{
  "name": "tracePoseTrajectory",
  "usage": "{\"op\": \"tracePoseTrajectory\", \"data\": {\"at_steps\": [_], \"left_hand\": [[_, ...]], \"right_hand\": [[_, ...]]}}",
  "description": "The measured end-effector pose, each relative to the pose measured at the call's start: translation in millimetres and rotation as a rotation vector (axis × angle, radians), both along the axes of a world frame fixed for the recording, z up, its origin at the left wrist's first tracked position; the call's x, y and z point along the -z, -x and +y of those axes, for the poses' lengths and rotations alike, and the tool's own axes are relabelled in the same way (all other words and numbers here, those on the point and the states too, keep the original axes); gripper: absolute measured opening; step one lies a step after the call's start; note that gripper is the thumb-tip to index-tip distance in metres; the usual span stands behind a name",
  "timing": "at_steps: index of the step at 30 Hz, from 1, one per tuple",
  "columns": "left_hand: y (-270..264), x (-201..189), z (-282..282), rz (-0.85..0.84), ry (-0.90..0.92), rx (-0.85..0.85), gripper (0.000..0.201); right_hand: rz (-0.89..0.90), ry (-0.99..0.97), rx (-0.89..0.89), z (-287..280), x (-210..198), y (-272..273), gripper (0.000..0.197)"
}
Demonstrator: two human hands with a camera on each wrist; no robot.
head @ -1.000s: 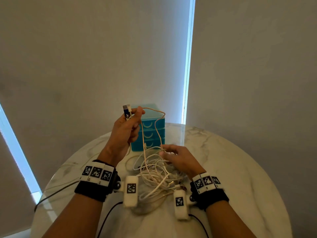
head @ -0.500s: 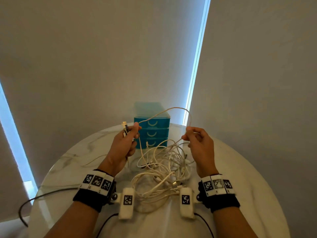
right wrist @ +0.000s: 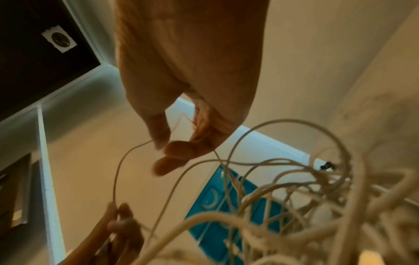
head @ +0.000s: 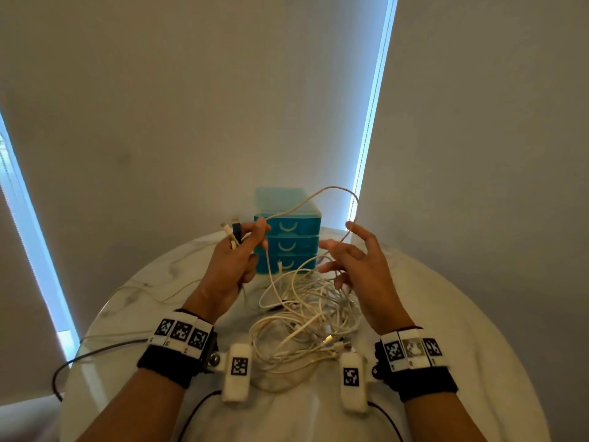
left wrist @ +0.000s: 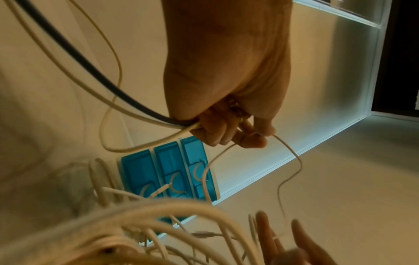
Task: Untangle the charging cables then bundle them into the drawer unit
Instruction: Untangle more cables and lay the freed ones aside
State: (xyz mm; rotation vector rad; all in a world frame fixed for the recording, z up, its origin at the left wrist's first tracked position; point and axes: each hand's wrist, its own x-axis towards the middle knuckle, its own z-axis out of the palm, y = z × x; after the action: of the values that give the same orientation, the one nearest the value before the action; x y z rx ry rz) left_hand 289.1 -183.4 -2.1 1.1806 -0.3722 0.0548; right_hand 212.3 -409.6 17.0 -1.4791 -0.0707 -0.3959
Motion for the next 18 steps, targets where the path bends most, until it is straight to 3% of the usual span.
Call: {"op": "tracePoseTrajectory", "data": {"at_steps": [2, 5, 7, 11, 18], "left_hand": [[5, -5, 4, -0.055, 0.004, 0.112, 0.026], [13, -11, 8, -0.103, -0.003, 0.225, 0.026], [15, -13, 9, -0.109, 0.002, 0.215, 0.026], [12, -11, 10, -0.098, 0.022, 0.173, 0.027], [15, -10, 6, -0.145, 0.017, 0.202, 0.032]], "right_hand": [[0.104, 0.078, -0.15, 17, -1, 3, 0.077], [0.191, 0.334, -0.258, 34, 9, 4, 0.089], [0.212, 0.455, -0.283, 37, 12, 5, 0.082], [0.184, 0.533, -0.317, 35, 7, 10, 0.047], [0.148, 0.483, -0.282, 40, 12, 7, 0.028]]}}
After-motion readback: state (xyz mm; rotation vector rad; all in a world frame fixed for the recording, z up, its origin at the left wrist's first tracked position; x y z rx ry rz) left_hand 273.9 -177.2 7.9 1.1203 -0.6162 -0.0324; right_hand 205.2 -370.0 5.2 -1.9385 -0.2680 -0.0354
